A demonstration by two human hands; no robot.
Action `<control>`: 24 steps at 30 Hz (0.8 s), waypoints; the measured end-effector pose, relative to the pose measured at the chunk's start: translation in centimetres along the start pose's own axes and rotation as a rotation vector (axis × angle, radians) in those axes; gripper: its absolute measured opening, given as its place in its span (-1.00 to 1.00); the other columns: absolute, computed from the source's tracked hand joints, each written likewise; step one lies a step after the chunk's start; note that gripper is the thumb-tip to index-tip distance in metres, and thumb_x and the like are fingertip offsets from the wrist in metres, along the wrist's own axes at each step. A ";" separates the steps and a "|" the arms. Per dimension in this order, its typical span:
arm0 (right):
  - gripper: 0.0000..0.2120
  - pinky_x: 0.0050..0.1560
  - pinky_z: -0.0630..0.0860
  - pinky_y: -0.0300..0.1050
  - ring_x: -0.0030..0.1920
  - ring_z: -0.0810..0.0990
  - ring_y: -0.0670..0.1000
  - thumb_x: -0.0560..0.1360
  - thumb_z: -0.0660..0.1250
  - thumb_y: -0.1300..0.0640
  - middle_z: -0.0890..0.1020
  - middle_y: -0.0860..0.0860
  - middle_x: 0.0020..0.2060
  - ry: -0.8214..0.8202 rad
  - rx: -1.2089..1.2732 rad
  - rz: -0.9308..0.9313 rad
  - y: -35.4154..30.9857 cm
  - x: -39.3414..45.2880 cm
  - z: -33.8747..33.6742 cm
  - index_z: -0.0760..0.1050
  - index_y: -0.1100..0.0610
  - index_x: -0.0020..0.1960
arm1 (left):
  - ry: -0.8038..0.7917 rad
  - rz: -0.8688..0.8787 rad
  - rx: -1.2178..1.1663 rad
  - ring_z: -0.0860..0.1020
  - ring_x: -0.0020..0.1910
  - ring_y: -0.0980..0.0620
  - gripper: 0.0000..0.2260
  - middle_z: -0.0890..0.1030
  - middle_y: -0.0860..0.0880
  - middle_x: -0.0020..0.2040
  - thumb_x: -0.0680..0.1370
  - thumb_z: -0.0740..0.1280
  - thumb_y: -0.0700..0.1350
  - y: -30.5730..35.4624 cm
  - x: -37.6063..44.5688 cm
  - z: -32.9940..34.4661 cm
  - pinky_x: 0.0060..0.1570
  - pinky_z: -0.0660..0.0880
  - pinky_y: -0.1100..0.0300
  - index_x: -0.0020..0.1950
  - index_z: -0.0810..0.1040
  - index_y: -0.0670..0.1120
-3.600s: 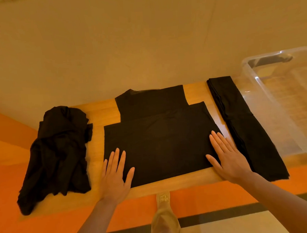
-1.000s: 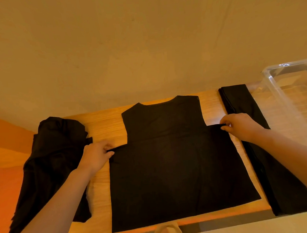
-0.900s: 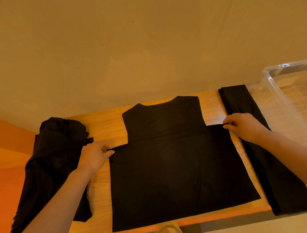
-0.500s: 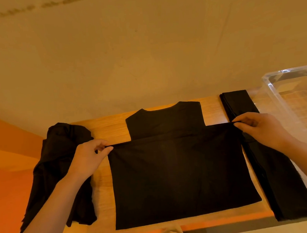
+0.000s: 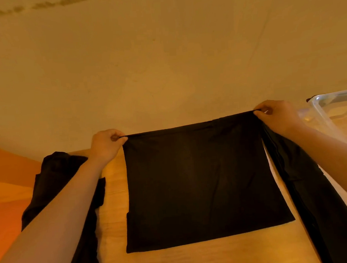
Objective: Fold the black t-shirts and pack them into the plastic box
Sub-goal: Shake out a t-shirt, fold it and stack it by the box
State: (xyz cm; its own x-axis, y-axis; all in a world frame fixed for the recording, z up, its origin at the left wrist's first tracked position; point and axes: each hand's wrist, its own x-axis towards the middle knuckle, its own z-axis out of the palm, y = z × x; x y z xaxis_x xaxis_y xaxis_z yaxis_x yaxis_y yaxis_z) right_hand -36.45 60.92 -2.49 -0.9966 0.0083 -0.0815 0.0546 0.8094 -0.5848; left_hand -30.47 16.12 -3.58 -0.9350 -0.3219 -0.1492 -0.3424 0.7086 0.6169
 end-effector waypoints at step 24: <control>-0.37 0.50 -0.32 -0.06 0.50 -0.33 -0.10 0.52 -0.32 -0.33 -0.26 -0.13 0.52 -0.143 -0.510 -0.084 2.9 -2.5 12.4 -0.28 -0.12 0.52 | -0.091 0.281 0.647 -0.27 0.54 0.03 -0.27 -0.19 0.00 0.59 0.51 -0.23 0.41 -2.0 -2.9 13.0 0.51 -0.24 -0.03 0.58 -0.16 0.06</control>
State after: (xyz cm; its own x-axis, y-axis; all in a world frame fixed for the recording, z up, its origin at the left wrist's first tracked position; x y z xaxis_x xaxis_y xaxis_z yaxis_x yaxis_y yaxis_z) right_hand -33.04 55.96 -13.93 -0.9761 -0.1201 -0.1810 -0.0972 0.9867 -0.1305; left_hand -28.25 23.77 -14.44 -0.9904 -0.0386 -0.1330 -0.0474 0.9969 0.0632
